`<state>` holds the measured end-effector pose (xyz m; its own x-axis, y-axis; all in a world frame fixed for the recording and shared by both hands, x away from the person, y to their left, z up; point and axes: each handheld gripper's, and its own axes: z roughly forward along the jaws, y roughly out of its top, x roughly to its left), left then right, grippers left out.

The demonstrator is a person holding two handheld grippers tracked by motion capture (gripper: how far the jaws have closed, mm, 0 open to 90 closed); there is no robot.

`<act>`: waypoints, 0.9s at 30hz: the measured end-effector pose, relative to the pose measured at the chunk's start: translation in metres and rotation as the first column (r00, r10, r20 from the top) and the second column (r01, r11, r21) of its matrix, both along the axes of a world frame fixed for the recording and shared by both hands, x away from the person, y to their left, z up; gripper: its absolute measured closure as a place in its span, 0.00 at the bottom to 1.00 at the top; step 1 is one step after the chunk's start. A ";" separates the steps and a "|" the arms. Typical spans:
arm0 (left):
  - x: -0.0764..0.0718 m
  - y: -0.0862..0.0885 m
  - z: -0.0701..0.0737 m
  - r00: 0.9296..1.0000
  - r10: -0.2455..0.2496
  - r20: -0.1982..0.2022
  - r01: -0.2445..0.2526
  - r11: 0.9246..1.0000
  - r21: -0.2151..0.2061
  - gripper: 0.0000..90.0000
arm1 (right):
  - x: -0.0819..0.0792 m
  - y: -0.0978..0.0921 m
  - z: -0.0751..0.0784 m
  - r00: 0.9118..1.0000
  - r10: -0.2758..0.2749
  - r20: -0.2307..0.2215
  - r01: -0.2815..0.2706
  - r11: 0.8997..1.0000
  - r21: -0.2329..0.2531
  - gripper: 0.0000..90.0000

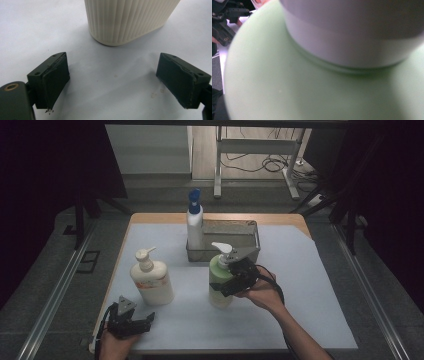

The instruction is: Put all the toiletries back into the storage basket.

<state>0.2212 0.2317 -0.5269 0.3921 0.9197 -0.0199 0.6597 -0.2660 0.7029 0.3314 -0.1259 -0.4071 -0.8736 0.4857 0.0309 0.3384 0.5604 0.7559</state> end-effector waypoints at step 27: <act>0.000 0.000 0.000 1.000 0.002 0.002 -0.002 1.000 -0.004 0.12 | 0.031 0.000 0.056 0.998 -0.063 0.027 0.063 0.998 0.009 0.13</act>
